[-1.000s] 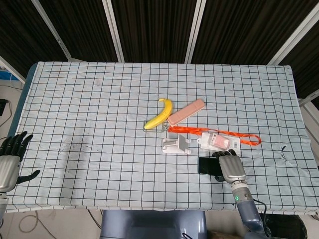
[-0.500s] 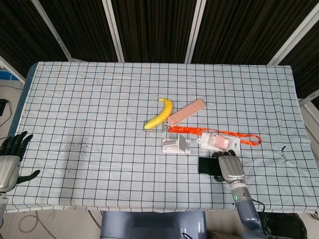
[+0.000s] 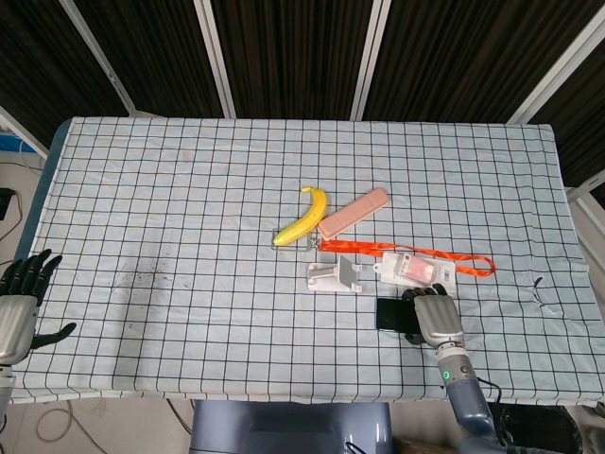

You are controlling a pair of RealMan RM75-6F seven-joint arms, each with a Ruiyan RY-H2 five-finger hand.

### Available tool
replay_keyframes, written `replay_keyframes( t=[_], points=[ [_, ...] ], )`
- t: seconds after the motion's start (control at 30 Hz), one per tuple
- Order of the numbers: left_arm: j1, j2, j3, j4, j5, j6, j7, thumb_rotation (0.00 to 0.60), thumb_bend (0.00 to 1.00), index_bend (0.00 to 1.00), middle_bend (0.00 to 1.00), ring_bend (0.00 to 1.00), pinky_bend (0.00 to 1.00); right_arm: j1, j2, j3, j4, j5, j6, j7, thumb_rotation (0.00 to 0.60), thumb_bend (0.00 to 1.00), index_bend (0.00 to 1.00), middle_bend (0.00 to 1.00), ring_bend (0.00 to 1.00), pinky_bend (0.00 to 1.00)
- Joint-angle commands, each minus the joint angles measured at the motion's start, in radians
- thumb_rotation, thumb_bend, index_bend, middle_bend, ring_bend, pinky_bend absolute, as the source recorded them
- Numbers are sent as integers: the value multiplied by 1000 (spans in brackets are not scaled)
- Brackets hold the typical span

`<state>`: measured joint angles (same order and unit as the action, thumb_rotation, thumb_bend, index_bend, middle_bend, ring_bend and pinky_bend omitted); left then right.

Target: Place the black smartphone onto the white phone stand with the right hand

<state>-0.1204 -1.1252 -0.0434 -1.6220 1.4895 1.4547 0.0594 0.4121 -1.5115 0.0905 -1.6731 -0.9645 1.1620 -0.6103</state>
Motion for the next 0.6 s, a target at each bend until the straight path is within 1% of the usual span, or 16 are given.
replay_keyframes(
  t=[0.03, 0.17, 0.23, 0.3, 0.4, 0.5, 0.6],
  points=[
    [0, 0, 0, -1, -1, 0, 0, 600, 0, 0, 0, 0, 0, 2, 0, -2, 0, 1, 0, -1, 600, 232, 365, 363, 303, 161],
    [0, 2, 0, -3, -4, -2, -3, 600, 0, 0, 0, 0, 0, 5, 0, -6, 0, 8, -1, -5, 600, 236, 365, 387, 309, 161],
    [0, 2, 0, -4, -5, -3, -4, 600, 0, 0, 0, 0, 0, 7, 0, -8, -1, 14, -3, -8, 600, 256, 365, 400, 318, 161],
    [0, 3, -1, -5, -6, -4, -5, 600, 0, 0, 0, 0, 0, 9, 1, -10, -3, 17, -4, -10, 600, 302, 370, 426, 326, 161],
    [0, 4, 0, -7, -7, -5, -6, 600, 0, 0, 0, 0, 0, 11, 3, -12, -7, 20, -5, -7, 600, 452, 421, 481, 361, 162],
    [0, 5, -1, -9, -8, -5, -7, 600, 0, 0, 0, 0, 0, 10, 7, -16, -12, 24, -6, -3, 600, 568, 452, 505, 384, 161],
    [0, 5, 0, -9, -8, -5, -8, 600, 0, 0, 0, 0, 0, 9, 12, -18, -18, 23, -4, 2, 600, 633, 470, 518, 398, 168]
  ],
)
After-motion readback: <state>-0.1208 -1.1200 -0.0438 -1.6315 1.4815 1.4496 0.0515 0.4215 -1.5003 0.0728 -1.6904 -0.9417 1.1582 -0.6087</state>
